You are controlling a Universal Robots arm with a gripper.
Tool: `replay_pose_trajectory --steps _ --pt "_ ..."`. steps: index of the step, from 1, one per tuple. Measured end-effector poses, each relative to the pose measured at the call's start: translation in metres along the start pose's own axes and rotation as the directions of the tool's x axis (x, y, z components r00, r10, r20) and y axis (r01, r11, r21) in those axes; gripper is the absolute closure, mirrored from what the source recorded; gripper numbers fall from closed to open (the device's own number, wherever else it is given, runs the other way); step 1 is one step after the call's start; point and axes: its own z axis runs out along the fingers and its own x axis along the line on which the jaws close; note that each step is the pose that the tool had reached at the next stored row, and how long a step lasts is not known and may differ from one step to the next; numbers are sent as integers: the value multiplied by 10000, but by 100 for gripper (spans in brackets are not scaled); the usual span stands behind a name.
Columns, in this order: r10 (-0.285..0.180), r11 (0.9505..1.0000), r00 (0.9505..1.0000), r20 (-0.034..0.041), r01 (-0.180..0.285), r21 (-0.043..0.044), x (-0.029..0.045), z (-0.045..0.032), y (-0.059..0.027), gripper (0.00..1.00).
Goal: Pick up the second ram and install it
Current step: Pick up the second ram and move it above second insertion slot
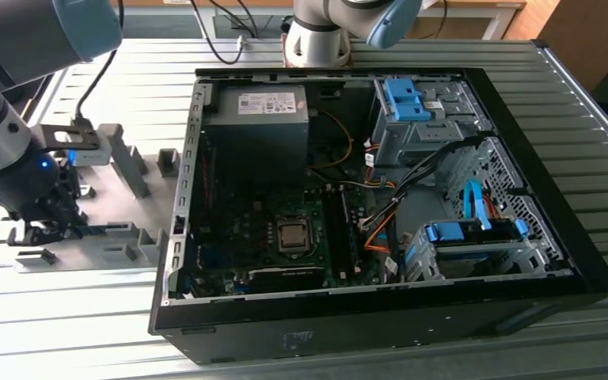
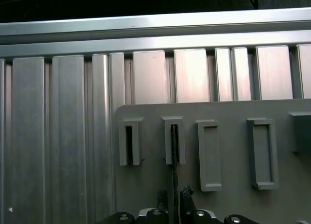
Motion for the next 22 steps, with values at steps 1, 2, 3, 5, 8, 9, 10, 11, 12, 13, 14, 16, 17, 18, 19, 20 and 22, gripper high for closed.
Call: replay_pose_trajectory --steps 1,2,3,5,8,9,10,11,12,13,14,16,17,18,19,20,22 --pt "2 10000 10000 -1 -2 -1 0 1 7 75" --pt "3 10000 10000 -1 -3 -2 1 2 15 75" --pt "3 10000 10000 1 -3 -1 2 4 17 75" --pt "3 10000 10000 1 -3 -1 -1 7 17 75" --pt "4 10000 10000 0 -4 -2 -14 12 19 75" --pt "3 10000 10000 1 -3 -2 -17 15 18 75" --pt "2 10000 10000 0 -2 -3 -18 16 18 75" --pt "3 10000 10000 -1 -3 -3 -20 18 19 75" --pt "4 10000 10000 0 -4 -2 -23 20 19 75" --pt "4 10000 10000 1 -4 -3 -24 21 19 75" --pt "3 10000 10000 0 -3 -4 -24 21 19 75" --pt "3 10000 10000 -1 -3 -4 -24 21 19 75" --pt "4 10000 10000 -1 -4 -4 -24 21 19 75" --pt "4 10000 10000 -1 -4 -4 -25 22 19 75" --pt "4 10000 10000 0 -4 -4 -25 22 19 75" --pt "4 10000 10000 0 -4 -4 -25 22 19 75" --pt "3 10000 10000 -1 -3 -3 -25 22 19 75"
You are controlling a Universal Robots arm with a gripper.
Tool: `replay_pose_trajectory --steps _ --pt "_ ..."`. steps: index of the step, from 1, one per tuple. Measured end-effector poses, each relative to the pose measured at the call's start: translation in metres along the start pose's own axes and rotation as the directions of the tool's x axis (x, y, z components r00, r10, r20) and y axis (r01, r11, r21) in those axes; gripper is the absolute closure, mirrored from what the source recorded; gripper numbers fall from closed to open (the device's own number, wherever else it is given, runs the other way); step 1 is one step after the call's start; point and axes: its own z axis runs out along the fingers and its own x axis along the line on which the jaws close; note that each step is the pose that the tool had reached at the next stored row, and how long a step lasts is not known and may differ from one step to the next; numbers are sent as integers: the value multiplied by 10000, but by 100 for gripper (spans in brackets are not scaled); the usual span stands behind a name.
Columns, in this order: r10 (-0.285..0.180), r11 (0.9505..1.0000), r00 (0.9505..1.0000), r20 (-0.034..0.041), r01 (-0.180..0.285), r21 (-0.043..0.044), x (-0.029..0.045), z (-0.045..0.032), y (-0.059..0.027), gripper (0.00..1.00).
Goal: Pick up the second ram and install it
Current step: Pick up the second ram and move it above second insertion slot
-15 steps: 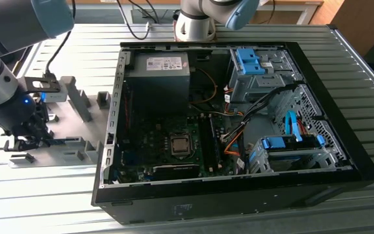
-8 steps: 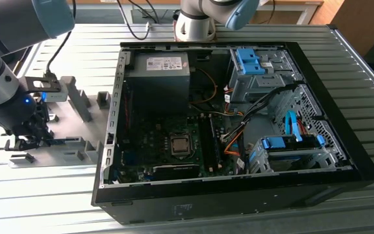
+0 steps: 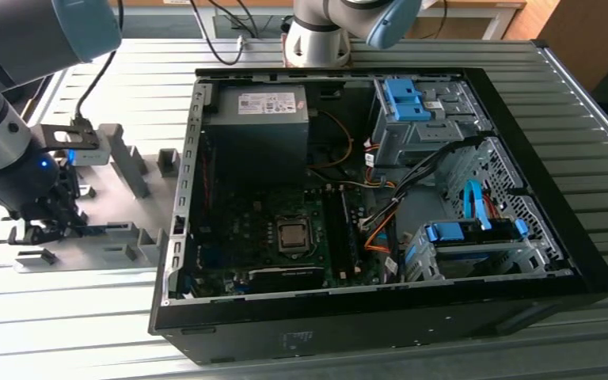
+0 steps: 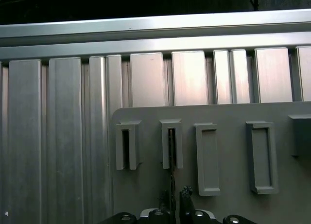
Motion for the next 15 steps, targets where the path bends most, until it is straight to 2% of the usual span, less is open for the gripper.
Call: replay_pose_trajectory --steps 1,3,15 --pt "0 10000 10000 -1 0 -1 0 0 0 76" --pt "0 10000 10000 0 0 0 0 0 0 86" --pt "0 10000 10000 0 0 0 0 1 0 86"
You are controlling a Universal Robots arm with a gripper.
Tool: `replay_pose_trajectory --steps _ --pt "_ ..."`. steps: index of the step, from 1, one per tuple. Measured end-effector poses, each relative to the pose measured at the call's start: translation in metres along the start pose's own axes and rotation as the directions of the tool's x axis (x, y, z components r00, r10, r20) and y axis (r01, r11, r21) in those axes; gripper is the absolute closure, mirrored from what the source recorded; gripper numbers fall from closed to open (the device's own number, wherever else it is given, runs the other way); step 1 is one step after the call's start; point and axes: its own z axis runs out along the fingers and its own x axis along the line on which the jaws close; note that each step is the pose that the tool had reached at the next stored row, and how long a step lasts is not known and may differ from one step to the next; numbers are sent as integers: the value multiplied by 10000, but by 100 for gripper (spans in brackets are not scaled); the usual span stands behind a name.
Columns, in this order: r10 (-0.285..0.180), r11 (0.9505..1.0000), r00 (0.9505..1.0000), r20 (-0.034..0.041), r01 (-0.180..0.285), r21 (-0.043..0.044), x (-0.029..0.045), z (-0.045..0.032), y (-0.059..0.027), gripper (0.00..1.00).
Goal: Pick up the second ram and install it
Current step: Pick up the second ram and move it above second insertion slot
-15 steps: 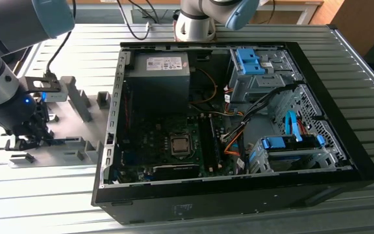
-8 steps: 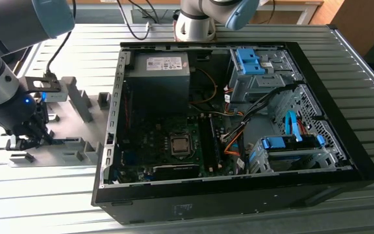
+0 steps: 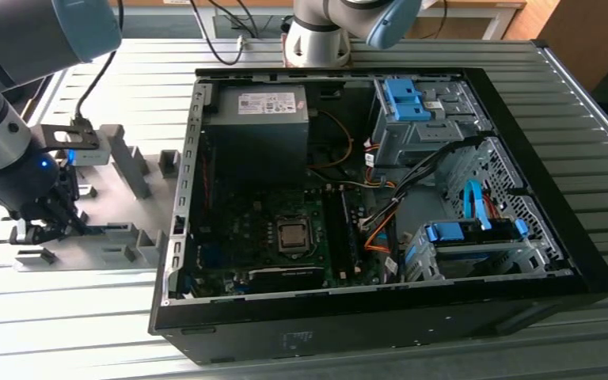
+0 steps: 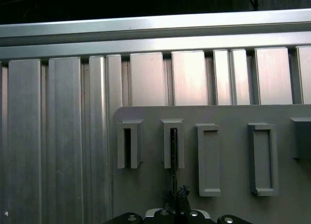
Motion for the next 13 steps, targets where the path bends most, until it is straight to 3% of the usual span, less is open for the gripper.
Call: replay_pose_trajectory --steps 13 --pt "0 10000 10000 0 0 0 -2 -90 1 86"
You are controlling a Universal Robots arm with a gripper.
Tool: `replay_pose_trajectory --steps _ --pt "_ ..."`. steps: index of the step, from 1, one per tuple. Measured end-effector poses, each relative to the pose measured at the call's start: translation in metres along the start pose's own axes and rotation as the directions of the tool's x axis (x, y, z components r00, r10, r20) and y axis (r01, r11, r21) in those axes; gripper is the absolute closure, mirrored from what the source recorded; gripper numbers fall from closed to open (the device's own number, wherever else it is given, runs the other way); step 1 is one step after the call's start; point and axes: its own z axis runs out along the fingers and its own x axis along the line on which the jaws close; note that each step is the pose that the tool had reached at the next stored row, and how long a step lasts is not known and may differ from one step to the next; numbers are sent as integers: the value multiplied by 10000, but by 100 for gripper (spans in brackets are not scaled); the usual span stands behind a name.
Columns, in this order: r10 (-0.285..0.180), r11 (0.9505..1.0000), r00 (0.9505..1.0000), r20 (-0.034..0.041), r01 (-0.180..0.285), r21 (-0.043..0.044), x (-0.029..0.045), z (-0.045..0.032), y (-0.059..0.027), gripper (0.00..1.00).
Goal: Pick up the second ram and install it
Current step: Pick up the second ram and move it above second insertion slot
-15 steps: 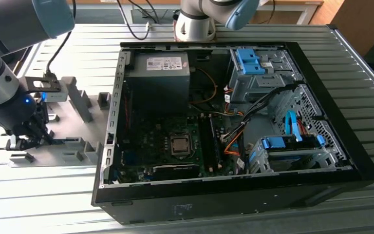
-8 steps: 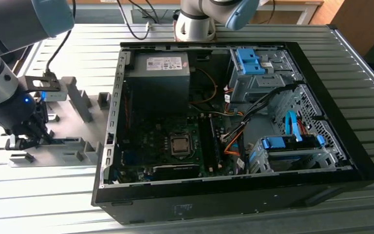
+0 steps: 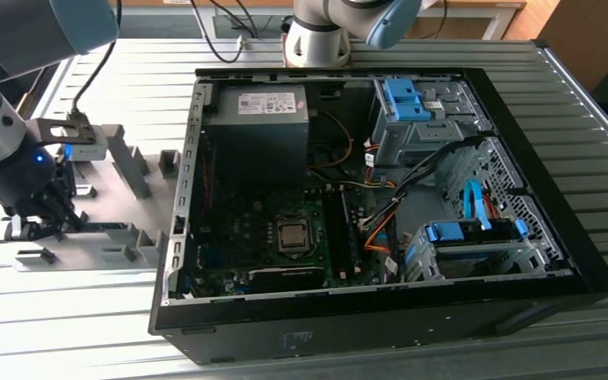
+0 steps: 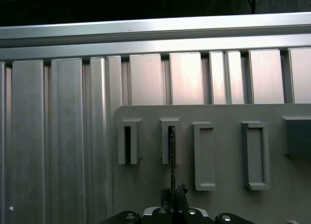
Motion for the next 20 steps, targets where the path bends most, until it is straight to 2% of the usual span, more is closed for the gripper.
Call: replay_pose_trajectory --steps 20 --pt "1 10000 10000 -1 -1 -1 -1 -59 1 86"
